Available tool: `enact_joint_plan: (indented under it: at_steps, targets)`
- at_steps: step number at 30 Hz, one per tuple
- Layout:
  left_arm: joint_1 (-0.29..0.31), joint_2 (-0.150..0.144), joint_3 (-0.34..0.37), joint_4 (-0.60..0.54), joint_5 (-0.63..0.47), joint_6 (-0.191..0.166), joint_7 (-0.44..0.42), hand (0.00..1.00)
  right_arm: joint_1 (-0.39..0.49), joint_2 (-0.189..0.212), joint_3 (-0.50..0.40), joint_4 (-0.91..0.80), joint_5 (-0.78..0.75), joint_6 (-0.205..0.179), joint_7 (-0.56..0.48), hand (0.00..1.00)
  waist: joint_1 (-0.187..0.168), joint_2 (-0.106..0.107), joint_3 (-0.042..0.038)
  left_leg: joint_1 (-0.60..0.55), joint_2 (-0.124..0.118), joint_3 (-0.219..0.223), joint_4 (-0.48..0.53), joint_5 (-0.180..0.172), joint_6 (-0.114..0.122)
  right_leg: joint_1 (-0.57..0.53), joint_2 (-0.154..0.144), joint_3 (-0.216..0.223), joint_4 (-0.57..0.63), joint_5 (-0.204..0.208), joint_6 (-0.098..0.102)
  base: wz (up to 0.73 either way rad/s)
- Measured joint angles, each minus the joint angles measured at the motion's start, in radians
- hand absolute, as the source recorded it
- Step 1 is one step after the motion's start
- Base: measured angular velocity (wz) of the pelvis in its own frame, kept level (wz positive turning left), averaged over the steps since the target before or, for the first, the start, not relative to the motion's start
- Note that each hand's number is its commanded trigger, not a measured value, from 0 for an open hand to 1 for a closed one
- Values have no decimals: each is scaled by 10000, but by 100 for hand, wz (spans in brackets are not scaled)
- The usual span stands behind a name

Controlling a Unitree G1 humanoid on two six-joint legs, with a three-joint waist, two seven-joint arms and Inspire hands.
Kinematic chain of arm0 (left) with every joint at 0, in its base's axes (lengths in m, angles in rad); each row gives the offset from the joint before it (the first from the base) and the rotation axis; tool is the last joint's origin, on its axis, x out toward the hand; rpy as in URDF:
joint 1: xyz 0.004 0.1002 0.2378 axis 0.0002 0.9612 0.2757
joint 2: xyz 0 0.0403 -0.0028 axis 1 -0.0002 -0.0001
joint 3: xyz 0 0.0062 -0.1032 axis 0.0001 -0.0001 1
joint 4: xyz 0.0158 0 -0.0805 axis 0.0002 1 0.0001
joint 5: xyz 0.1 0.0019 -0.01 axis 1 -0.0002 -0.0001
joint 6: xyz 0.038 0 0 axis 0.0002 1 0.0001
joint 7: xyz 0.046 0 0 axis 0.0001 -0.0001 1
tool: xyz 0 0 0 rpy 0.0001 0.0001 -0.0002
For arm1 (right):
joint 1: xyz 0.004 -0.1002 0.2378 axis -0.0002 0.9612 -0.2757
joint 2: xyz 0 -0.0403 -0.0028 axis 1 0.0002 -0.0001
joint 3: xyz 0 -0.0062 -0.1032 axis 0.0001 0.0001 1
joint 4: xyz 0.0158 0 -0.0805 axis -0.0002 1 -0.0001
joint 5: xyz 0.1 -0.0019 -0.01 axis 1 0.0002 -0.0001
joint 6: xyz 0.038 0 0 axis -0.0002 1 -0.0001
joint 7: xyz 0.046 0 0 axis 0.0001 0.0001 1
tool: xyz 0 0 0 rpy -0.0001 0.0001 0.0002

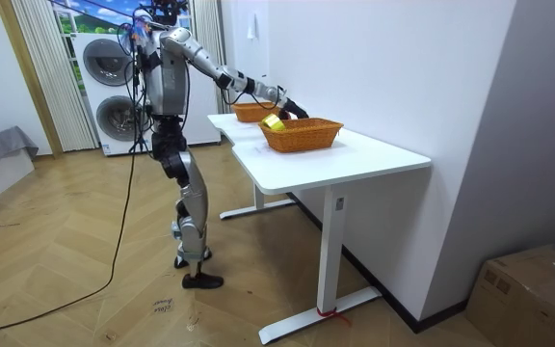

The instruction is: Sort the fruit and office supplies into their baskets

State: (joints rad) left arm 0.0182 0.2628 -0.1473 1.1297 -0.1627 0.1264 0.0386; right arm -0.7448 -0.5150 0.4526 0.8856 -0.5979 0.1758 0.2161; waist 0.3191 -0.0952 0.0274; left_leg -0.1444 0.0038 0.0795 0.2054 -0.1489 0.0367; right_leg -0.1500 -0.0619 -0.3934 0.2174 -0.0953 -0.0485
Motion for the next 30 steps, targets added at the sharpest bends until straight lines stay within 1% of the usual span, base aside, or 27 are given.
enact_joint_plan:
  at_steps: [4, 11, 12, 14, 16, 18, 22, 26, 28, 29, 30]
  targets:
    - [-11, 1, -130, 1, 2, -16, 3, 0, -22, -10, -8, -6, 34, -5, -167, 100, 26, -26, -17, 7, 1, -1, -45, 8, 1, 55, 23, -69, -139, 4, 6, 0]
    - [-89, 0, -133, -13, 2, -58, 1, 0, 20, -1, -2, 119, 334, -28, -60, 100, 22, -45, -8, 120, 11, 0, -100, 8, -3, 142, 36, -107, -155, 3, 7, 0]
    - [-90, 1, -133, -11, 0, -58, 1, 0, 51, -2, -26, 100, 445, -34, -54, 100, -1, -92, -14, 128, 9, 0, -102, 9, -3, 155, 34, -133, -155, 3, 7, 0]
    - [-87, 0, -134, -8, 1, -59, -4, 0, 39, 8, -22, 85, 468, -77, 7, 100, -76, -93, -2, 124, 9, -3, -104, 10, -3, 166, 31, -168, -155, 3, 7, 0]
    - [-100, 0, -134, -8, 1, -100, -32, 0, 25, 8, -24, 81, 474, -117, 34, 100, -106, -109, -10, 123, 9, -6, -105, 10, -3, 173, 26, -186, -155, 3, 8, 0]
    - [-96, 0, -128, -12, 6, -188, -110, 0, 21, 11, -45, 43, 524, -119, 62, 100, -109, -126, -3, 124, 9, -5, -123, 13, -2, 178, 24, -168, -153, 2, 8, 0]
    - [-109, -10, -114, -11, 5, -239, -296, 0, 22, 36, -68, -188, 533, -113, 143, 100, -148, -170, -4, 108, 6, 4, -185, 21, -9, 117, 40, -48, -154, 2, 9, -3]
    - [-134, -28, -78, -6, -10, -241, -297, 0, 98, 27, -39, -967, 490, -98, 505, 100, -237, -207, -22, 139, 18, 25, -167, 51, -41, 52, 78, 69, -155, 2, 8, -6]
    - [-77, -89, 94, -18, -3, -242, -273, 0, 253, 38, -39, -1597, 484, -122, 594, 100, -278, -204, -23, 160, 23, 23, -180, 52, -42, 62, 85, 66, -162, 1, 8, 0]
    - [-37, -106, 172, -93, -5, -241, -259, 0, 295, 93, -39, -1925, 484, -131, 603, 100, -402, -205, -25, 175, 30, 22, -177, 52, -42, 82, 87, 64, -166, 1, 8, 4]
    - [46, -113, 264, -109, -9, -276, -264, 0, 302, 134, -40, -2289, 458, -126, 613, 100, -434, -208, -26, 179, 30, 21, -182, 52, -42, 94, 84, 59, -165, 1, 8, 3]
